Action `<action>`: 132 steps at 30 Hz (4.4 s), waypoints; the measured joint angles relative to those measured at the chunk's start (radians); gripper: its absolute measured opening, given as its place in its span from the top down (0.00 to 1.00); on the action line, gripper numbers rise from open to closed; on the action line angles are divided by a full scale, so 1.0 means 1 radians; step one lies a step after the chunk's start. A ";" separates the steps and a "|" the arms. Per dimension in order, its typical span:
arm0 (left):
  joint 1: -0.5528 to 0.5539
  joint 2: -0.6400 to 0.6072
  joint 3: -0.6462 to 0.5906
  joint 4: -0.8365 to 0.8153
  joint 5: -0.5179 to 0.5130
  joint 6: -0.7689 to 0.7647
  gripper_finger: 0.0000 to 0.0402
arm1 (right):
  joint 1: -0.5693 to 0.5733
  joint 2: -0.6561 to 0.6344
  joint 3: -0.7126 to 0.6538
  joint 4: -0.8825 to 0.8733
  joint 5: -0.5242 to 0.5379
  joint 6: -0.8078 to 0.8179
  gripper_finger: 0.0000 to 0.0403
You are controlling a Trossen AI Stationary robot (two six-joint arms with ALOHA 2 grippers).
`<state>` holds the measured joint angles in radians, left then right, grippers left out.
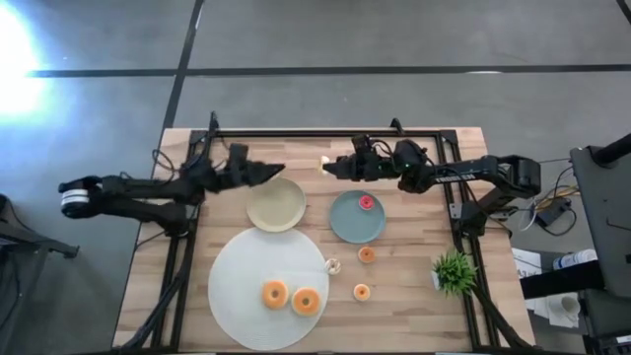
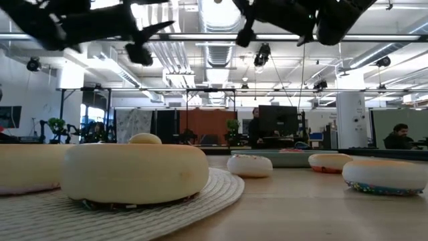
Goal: Pick & Place donuts
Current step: Put the small yellow donut on the blue plate, then put the big pink donut on the brown plate
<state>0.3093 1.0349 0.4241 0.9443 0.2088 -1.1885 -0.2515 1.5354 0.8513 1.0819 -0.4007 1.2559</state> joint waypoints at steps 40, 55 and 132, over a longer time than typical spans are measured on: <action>0.026 0.453 0.493 0.181 0.352 -0.068 0.57 | 0.013 -0.015 0.069 0.024 -0.011 -0.103 0.98; 0.011 0.454 0.494 0.188 0.357 -0.039 0.70 | -0.002 -0.016 0.066 0.023 -0.011 -0.091 0.98; -0.106 1.027 1.112 -1.353 -0.162 0.856 0.62 | -0.029 -0.519 0.073 -1.665 0.515 -0.331 0.59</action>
<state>0.2030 2.0615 1.5359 -0.4085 0.0468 -0.3326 -0.2810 1.0161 0.9243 -0.5830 0.1143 0.9248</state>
